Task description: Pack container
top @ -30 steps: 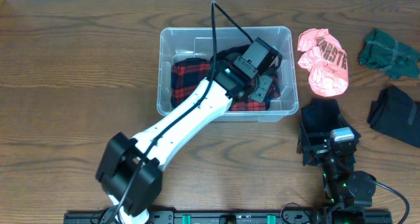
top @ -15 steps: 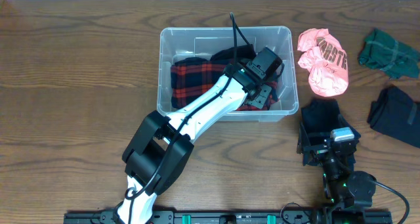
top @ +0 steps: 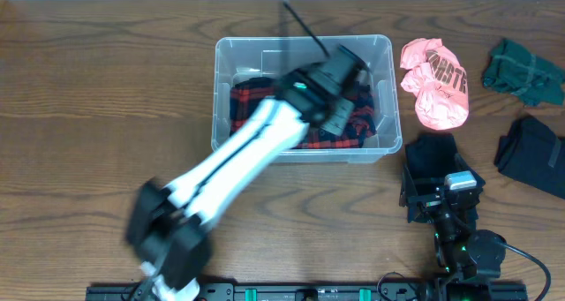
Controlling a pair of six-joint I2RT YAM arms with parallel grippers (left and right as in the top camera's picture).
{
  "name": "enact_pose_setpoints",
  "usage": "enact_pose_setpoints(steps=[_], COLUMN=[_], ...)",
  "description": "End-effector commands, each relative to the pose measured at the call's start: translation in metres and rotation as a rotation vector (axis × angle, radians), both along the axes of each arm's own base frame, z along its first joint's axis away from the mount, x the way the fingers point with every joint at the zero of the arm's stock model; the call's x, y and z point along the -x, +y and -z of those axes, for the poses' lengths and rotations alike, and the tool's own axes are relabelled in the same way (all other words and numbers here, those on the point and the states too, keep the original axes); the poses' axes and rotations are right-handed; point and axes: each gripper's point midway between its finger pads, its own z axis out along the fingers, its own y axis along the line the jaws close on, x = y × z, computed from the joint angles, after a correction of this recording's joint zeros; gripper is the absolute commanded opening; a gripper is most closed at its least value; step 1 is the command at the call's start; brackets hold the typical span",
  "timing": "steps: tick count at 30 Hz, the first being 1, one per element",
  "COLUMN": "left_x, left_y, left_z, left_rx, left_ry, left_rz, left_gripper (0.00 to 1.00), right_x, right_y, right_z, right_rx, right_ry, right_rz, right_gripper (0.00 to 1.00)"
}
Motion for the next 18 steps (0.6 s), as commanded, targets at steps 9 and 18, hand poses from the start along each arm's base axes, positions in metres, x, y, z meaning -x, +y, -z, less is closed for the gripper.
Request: enact_pose_setpoints(steps=[9,18], left_x=[-0.009,-0.005], left_y=[0.159,0.24], left_z=[-0.098,-0.058], left_rx=[0.034,-0.041], left_ry=[-0.122,0.024], left_rz=[-0.34,-0.545], left_gripper=[0.85,0.95], right_x=[0.0,0.0], right_y=[-0.003,-0.003], right_z=[0.001,0.001], right_rx=[0.011,0.012], right_ry=[-0.002,-0.002], right_rz=[0.011,0.012], right_gripper=[0.99,0.99])
